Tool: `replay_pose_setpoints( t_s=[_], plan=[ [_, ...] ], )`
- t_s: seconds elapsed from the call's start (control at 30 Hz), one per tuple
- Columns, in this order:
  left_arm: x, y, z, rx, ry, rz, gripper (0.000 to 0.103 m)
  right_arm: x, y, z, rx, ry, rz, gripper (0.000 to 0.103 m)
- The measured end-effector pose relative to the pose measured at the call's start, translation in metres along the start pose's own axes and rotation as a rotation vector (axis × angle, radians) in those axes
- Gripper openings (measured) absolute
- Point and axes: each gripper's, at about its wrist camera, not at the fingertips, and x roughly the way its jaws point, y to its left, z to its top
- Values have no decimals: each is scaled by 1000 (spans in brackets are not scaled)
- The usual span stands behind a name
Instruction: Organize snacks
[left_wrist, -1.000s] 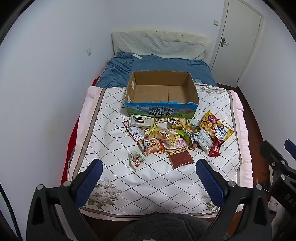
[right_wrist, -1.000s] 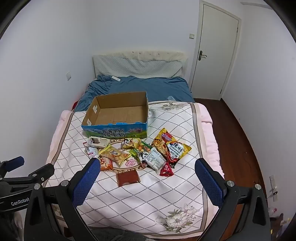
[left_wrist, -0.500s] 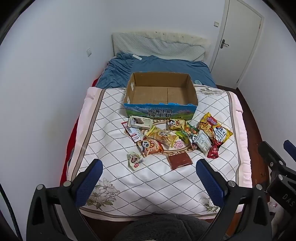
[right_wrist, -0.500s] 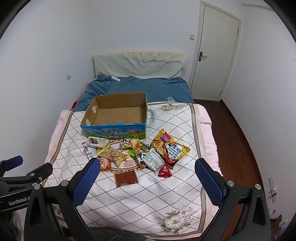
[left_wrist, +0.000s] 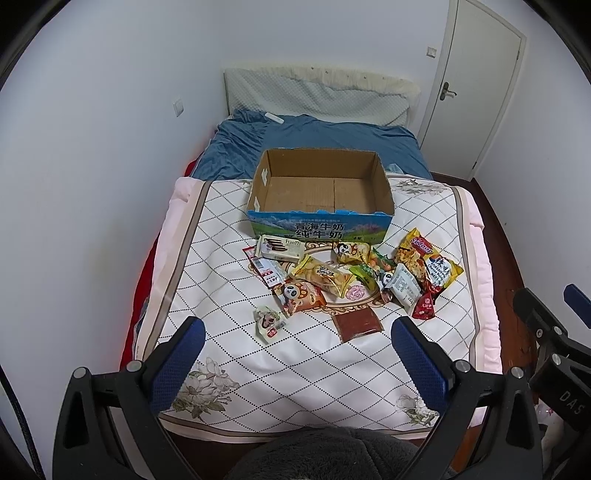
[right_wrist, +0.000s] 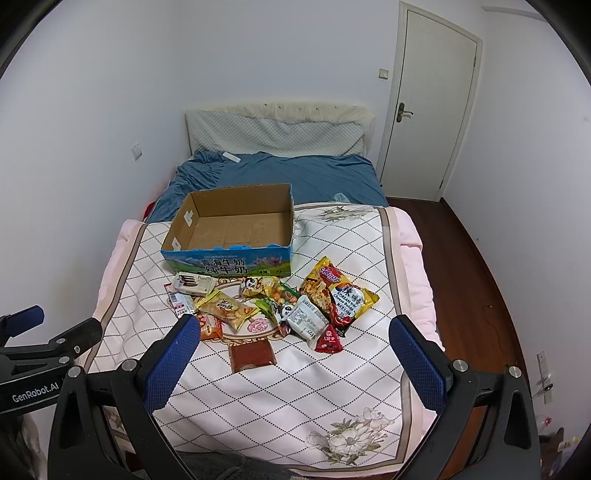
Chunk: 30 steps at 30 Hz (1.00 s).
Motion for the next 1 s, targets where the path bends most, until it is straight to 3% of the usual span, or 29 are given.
replay_pose_setpoints(
  t_s=[1.0],
  plan=[
    [-5,0,-1,-2,-17,-3,103,-6,1,-2,3,-5,3,103]
  ],
)
